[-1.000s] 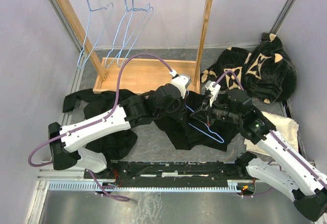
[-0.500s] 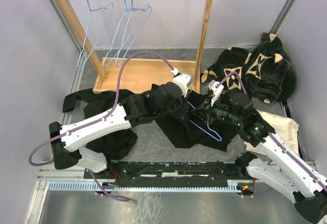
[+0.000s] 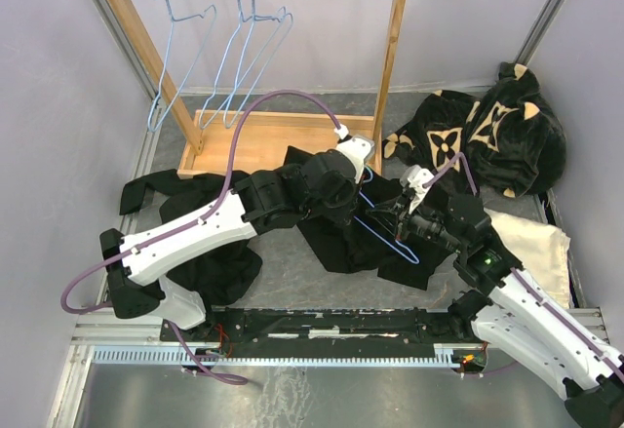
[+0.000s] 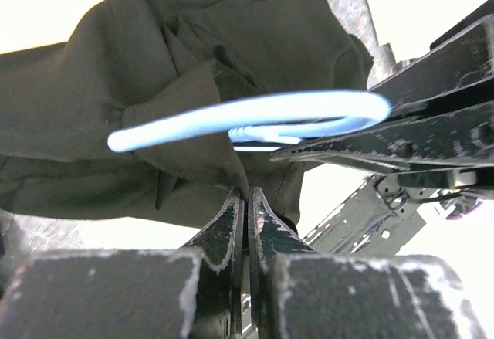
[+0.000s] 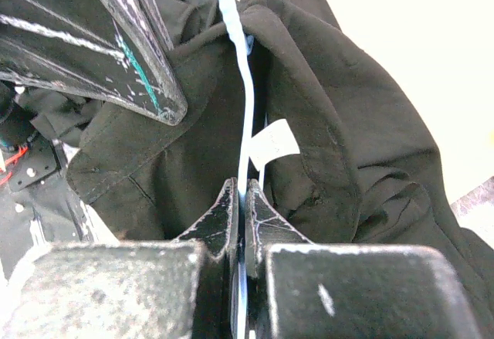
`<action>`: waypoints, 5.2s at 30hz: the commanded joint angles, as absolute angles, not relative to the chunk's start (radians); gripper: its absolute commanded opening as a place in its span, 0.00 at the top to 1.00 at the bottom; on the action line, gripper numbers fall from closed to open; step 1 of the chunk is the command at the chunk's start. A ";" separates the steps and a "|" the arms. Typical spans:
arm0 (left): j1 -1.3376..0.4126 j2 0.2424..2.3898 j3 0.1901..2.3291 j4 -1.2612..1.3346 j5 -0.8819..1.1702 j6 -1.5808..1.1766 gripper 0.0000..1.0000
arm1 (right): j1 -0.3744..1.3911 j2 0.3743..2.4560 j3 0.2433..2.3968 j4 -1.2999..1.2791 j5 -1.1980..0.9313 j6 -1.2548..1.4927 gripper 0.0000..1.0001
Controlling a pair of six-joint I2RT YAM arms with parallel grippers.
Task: Place the shirt on the hanger
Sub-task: Hang the shirt on the hanger.
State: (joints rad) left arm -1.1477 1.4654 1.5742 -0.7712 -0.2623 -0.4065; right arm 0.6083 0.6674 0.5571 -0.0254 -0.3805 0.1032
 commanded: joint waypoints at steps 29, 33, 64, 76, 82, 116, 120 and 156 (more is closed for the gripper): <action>-1.155 1.091 1.429 -0.700 -0.262 -0.183 0.22 | 0.608 0.439 0.388 0.408 -0.328 0.235 1.00; -1.156 1.015 1.443 -0.724 -0.268 -0.082 0.18 | 0.608 0.372 0.403 0.280 -0.363 0.188 1.00; -1.155 1.049 1.630 -0.909 0.058 0.230 0.17 | 0.609 0.400 0.561 0.008 -0.809 0.236 1.00; -1.156 1.101 1.680 -1.037 0.178 0.278 0.21 | 0.608 0.432 0.593 -0.008 -0.919 0.304 1.00; -1.155 1.120 1.664 -1.052 0.217 0.291 0.22 | 0.608 0.420 0.608 -0.007 -0.956 0.324 1.00; -1.155 1.218 1.611 -0.979 0.445 0.320 0.77 | 0.609 0.399 0.647 0.055 -0.968 0.382 1.00; -1.155 1.221 1.597 -0.978 0.446 0.314 0.96 | 0.608 0.404 0.655 0.043 -0.964 0.368 1.00; -1.155 0.954 1.249 -0.774 0.034 0.087 0.97 | 0.609 0.424 0.759 -0.489 -0.259 0.270 0.29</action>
